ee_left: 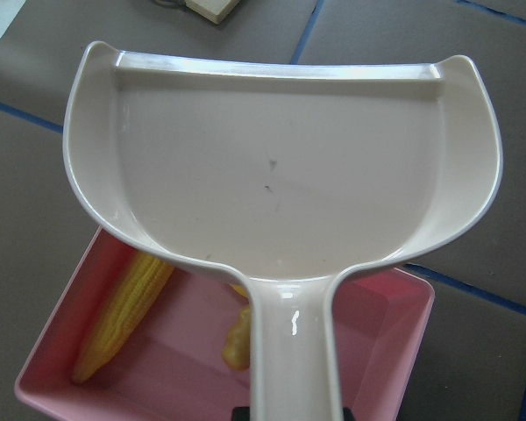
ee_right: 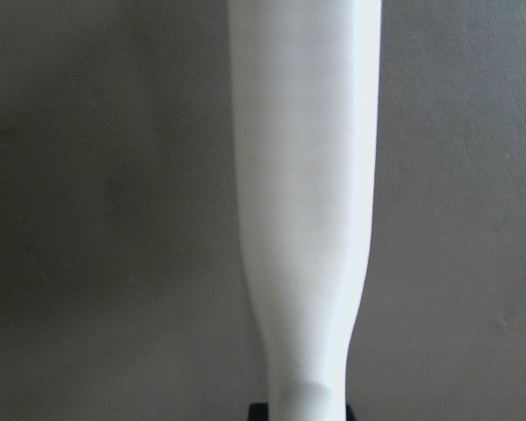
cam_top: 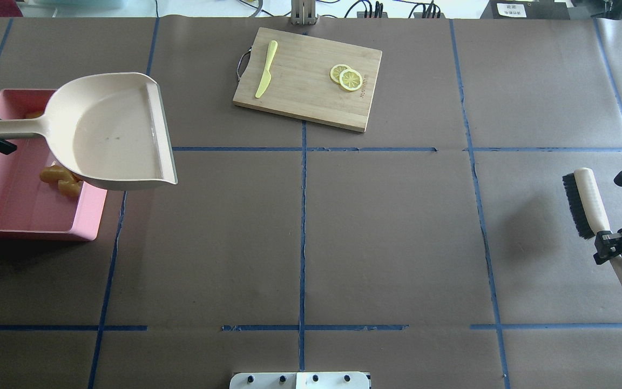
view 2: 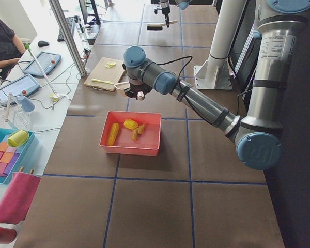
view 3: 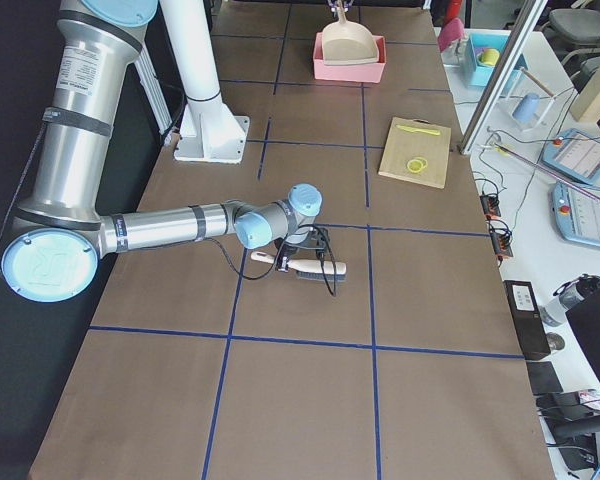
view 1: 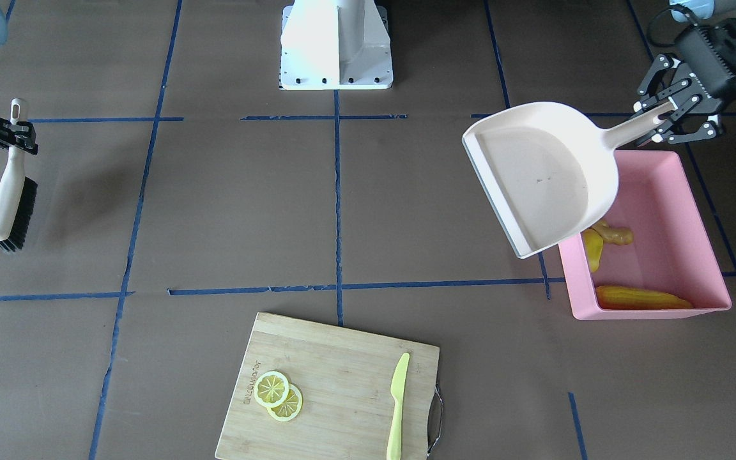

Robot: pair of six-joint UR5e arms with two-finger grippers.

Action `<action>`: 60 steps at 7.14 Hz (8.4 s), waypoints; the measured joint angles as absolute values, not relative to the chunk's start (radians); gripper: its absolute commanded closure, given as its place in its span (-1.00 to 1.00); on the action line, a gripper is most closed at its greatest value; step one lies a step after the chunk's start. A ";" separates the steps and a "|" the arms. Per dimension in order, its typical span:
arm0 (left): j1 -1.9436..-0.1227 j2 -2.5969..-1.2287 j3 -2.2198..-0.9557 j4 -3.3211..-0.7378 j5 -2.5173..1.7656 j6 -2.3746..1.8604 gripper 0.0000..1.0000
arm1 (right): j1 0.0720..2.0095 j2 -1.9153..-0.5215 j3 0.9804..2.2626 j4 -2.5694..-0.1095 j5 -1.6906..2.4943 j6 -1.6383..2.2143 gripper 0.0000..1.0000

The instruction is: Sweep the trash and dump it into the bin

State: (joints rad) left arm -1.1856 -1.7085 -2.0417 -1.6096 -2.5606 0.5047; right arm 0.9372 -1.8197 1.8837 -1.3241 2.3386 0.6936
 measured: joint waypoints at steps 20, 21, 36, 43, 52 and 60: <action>-0.776 -1.901 -1.708 -2.062 -2.310 0.415 1.00 | 1.104 -1.769 1.929 -1.320 2.292 0.689 -1.00; -0.770 -1.901 -1.697 -2.083 -2.303 0.405 0.98 | 1.105 -1.769 1.930 -1.320 2.292 0.690 -1.00; -0.718 -1.907 -1.783 -1.815 -2.264 0.379 -1.00 | 1.109 -1.771 1.933 -1.321 2.292 0.692 -1.00; -0.955 -1.865 -2.091 -1.124 -2.192 0.390 -1.00 | 1.146 -1.768 1.939 -1.320 2.292 0.690 -1.00; -1.531 -1.792 -1.622 -1.145 -2.197 0.367 -1.00 | 1.472 -1.735 1.842 -1.374 2.354 0.403 -1.00; -1.555 -1.688 -1.511 -1.327 -2.233 0.306 -1.00 | 1.596 -1.741 1.715 -1.581 2.406 0.030 -1.00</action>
State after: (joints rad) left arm -1.5555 -1.6883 -1.5111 -1.3266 -2.2334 0.3057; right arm 1.5959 -1.7405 1.7154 -1.5808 2.4063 0.0304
